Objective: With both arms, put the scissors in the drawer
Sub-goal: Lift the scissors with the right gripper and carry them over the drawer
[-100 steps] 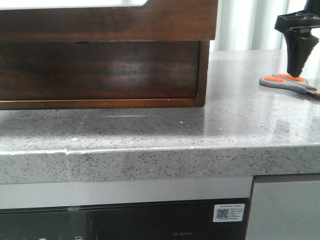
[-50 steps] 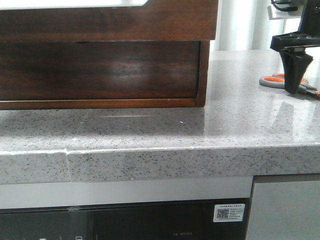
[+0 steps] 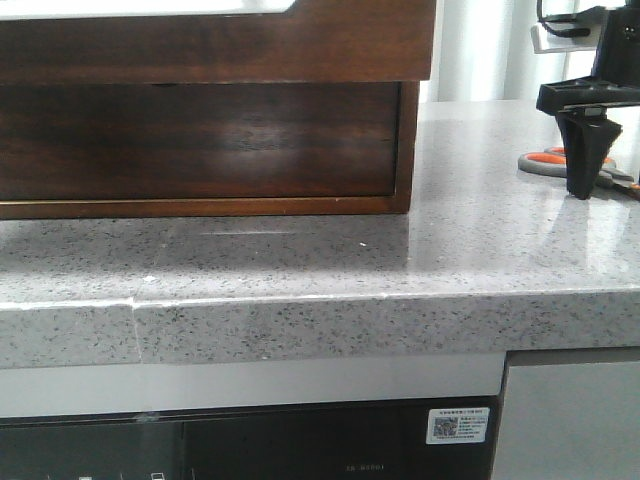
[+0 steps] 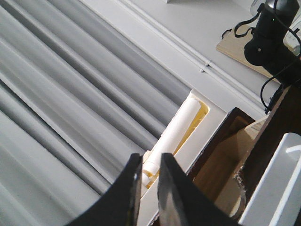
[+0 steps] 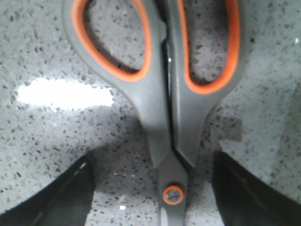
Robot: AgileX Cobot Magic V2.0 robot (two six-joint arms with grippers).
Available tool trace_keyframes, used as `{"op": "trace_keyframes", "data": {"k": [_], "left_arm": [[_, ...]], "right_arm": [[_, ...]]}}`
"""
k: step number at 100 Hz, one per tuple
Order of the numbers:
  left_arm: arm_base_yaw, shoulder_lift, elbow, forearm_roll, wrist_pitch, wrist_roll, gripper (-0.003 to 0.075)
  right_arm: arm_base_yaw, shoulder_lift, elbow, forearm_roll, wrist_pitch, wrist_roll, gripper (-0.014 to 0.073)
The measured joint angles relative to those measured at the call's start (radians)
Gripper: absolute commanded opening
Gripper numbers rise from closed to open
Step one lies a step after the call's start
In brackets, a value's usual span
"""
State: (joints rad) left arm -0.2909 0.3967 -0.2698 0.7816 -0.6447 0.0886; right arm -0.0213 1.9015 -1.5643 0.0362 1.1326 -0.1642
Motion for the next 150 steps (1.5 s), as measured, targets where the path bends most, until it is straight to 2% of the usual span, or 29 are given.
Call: {"op": "trace_keyframes", "data": {"k": [16,28,65,80,95,109,124,150], "left_arm": [[0.000,0.000,0.000,0.000,0.000,0.000,0.0043],[0.000,0.000,0.000,0.000,0.000,0.000,0.0043],[0.000,0.000,0.000,-0.002,0.000,0.000,0.0043],[0.000,0.000,0.000,-0.002,0.000,0.000,0.0043],[0.000,0.000,0.000,-0.002,0.000,0.000,0.0043],[0.000,0.000,0.000,-0.002,0.000,0.000,0.0043],[0.000,0.000,0.000,-0.002,0.000,0.000,0.0043],[0.000,0.000,0.000,-0.002,0.000,0.000,0.0043]], "right_arm": [[0.000,0.002,-0.003,0.001,0.000,0.000,0.0048],[0.000,0.002,-0.004,-0.001,0.002,0.000,-0.0123],[0.000,-0.011,-0.004,0.021,-0.016,0.000,-0.0124],[0.000,-0.098,-0.002,0.052,-0.053,-0.008,-0.0124],[0.000,-0.233,-0.002,0.141,-0.096,-0.060,-0.0124],[0.004,-0.357,-0.002,0.280,-0.152,-0.167,-0.0124],[0.055,-0.480,-0.002,0.414,-0.194,-0.351,-0.0124],[0.244,-0.582,-0.002,0.470,-0.233,-0.538,-0.0124]]}}
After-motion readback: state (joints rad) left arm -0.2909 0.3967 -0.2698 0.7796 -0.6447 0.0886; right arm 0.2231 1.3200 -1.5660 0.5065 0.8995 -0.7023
